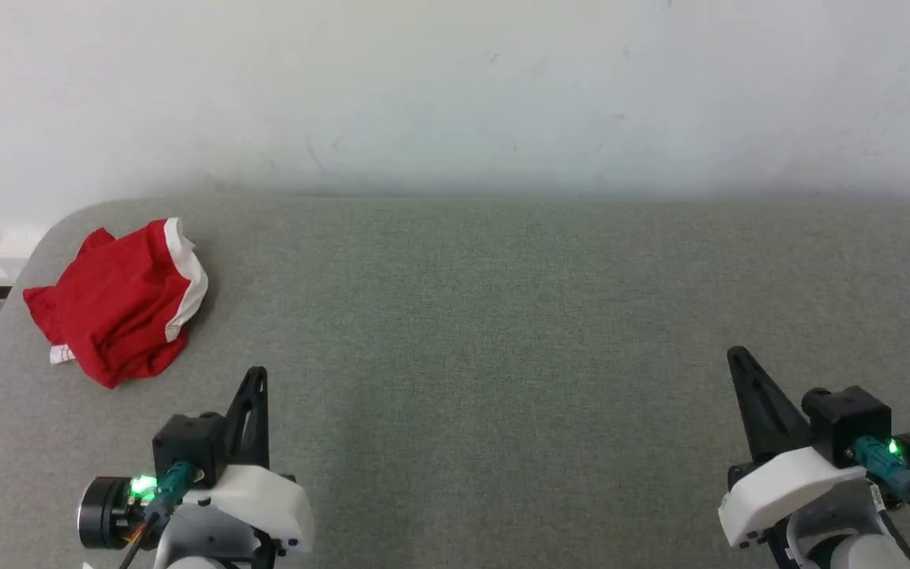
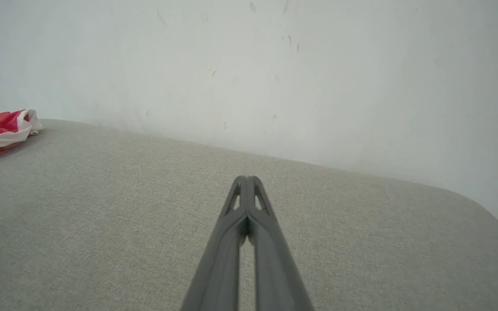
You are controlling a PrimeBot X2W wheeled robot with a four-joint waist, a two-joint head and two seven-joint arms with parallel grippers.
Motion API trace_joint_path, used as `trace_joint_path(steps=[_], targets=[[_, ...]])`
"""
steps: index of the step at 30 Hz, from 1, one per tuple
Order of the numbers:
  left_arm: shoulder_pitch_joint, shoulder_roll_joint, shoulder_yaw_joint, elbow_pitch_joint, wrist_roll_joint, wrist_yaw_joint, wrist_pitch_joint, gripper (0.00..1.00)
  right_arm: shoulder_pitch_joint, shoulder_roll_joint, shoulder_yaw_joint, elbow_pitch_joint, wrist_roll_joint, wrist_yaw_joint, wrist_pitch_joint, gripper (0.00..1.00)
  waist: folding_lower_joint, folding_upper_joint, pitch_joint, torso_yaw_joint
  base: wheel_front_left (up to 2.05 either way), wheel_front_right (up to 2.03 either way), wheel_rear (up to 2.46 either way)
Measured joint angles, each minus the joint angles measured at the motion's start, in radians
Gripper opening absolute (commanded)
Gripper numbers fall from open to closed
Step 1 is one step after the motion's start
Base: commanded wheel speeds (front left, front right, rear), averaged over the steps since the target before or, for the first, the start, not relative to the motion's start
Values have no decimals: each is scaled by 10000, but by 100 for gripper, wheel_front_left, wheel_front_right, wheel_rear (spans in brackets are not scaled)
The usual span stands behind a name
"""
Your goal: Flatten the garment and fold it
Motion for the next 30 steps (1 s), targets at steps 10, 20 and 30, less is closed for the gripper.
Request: trace_joint_path(steps=[10, 20, 30], targets=[[0, 0, 0, 0, 0, 0, 0, 0, 0, 0, 2, 0, 0, 0, 0, 0, 0, 0, 0, 0, 0, 0, 0], [0, 0, 0, 0, 0, 0, 0, 0, 0, 0, 2, 0, 0, 0, 0, 0, 0, 0, 0, 0, 0, 0, 0], [0, 0, 0, 0, 0, 0, 0, 0, 0, 0, 0, 0, 0, 0, 0, 0, 0, 0, 0, 0, 0, 0, 0]])
